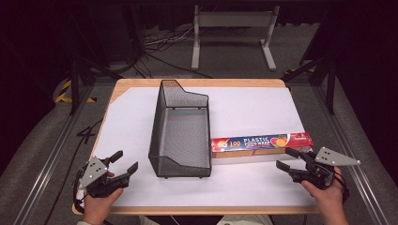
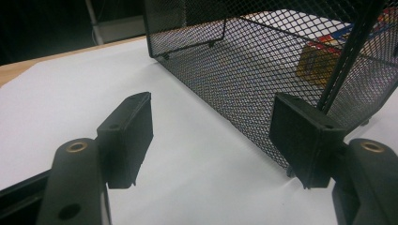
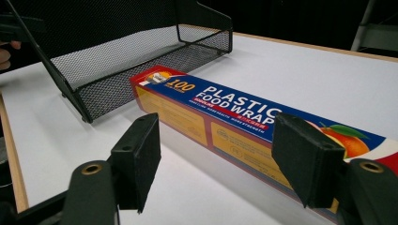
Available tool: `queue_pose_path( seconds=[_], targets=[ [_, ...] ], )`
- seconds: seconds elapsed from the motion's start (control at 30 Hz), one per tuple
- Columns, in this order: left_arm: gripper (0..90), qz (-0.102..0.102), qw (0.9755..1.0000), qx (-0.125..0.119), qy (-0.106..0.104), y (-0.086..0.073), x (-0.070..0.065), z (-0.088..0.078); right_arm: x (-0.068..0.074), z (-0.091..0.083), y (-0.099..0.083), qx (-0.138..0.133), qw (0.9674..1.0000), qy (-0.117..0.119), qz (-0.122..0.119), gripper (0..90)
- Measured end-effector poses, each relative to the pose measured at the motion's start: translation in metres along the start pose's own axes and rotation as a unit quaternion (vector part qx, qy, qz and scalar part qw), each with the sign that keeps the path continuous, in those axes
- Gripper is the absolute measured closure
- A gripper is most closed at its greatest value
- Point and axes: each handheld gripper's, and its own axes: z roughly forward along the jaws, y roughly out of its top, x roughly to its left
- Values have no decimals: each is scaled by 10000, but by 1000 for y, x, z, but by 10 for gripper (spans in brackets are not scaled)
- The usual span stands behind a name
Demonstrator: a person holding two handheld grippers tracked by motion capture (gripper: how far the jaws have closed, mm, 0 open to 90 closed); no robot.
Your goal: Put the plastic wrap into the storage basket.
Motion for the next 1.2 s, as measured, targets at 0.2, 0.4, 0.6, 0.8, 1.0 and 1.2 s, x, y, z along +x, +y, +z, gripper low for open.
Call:
queue_pose_path(
  seconds=[0.2, 0.4, 0.6, 0.8, 1.0, 1.2],
  targets=[
    [312, 43, 10000, -64, 4, 1, 0, -1, -1, -1, 0, -58, 10000, -77, 4, 324],
    [311, -10, 10000, -94, -19, 1, 1, -1, -1, -2, 0, -98, 9998, -189, 3, 316],
    [311, -54, 9999, -119, -49, 1, 1, -2, 1, -3, 0, -135, 9996, -256, -54, 310],
    [311, -65, 9999, -107, -20, 1, 1, -2, 1, 5, 3, 163, 9998, -8, -83, 282],
    [311, -55, 10000, -75, 24, 1, 1, -3, -1, 10, 19, 225, 9996, 153, -101, 283],
    [311, -67, 9999, -77, 42, 0, 1, -3, -9, 13, 39, 274, 9993, 223, -158, 282]
  ],
)
